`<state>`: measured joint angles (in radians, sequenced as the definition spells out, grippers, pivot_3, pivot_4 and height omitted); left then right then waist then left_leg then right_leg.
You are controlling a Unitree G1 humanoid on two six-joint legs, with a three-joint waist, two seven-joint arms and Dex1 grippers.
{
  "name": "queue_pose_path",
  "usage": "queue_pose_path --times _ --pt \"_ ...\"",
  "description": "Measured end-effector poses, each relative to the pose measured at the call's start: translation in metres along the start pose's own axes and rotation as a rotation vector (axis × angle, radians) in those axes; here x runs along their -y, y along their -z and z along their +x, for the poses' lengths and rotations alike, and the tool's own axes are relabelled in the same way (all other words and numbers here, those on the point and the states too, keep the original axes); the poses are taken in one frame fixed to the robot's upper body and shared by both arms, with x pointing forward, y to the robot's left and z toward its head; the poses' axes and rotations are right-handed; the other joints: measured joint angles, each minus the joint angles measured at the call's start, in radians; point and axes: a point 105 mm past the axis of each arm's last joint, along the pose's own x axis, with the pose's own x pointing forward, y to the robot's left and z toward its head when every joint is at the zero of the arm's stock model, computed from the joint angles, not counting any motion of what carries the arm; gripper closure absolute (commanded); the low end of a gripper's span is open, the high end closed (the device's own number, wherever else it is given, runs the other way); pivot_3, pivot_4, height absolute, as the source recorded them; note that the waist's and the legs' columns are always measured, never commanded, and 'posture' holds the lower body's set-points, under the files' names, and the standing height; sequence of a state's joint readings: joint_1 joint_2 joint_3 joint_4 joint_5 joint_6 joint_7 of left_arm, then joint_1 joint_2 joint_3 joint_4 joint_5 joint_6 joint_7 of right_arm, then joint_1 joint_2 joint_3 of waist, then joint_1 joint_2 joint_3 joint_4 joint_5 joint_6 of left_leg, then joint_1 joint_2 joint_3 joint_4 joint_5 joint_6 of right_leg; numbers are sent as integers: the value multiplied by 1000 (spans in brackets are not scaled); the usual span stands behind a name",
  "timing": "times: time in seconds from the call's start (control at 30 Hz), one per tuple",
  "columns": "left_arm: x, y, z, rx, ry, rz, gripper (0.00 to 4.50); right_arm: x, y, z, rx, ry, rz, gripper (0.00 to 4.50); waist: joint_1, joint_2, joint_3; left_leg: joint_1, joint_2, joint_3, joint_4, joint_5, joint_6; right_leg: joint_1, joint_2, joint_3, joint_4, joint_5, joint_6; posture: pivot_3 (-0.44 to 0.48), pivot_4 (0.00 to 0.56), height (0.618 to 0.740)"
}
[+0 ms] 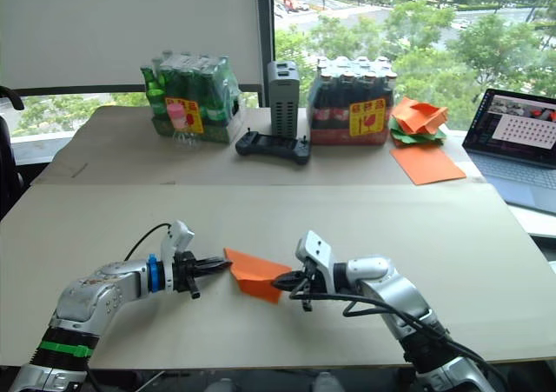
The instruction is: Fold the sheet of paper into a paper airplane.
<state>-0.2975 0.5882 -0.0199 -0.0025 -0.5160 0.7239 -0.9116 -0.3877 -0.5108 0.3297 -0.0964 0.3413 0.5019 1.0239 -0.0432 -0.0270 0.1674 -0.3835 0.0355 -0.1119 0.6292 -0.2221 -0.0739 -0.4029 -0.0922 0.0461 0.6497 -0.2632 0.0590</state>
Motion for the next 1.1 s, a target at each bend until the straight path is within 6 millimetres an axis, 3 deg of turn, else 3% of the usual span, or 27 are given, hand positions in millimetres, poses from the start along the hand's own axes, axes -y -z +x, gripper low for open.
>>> queue_pose_path --times 0.37,0.83,1.1 --pt "-2 -10 8 6 12 39 4500 -4 -6 1 20 -17 26 4489 0 0 0 0 0 0 0 0 0 0 0 0 0 0 0 0 150 740" --pt "-8 -5 15 -33 30 145 4500 -6 -7 1 25 -20 46 4489 4 1 0 1 0 0 1 0 0 1 0 0 0 0 0 0 150 740" --pt "-8 0 18 -51 51 218 4500 1 -7 -4 46 25 162 4489 5 2 -2 8 0 0 0 0 1 9 0 0 -2 0 1 0 150 740"
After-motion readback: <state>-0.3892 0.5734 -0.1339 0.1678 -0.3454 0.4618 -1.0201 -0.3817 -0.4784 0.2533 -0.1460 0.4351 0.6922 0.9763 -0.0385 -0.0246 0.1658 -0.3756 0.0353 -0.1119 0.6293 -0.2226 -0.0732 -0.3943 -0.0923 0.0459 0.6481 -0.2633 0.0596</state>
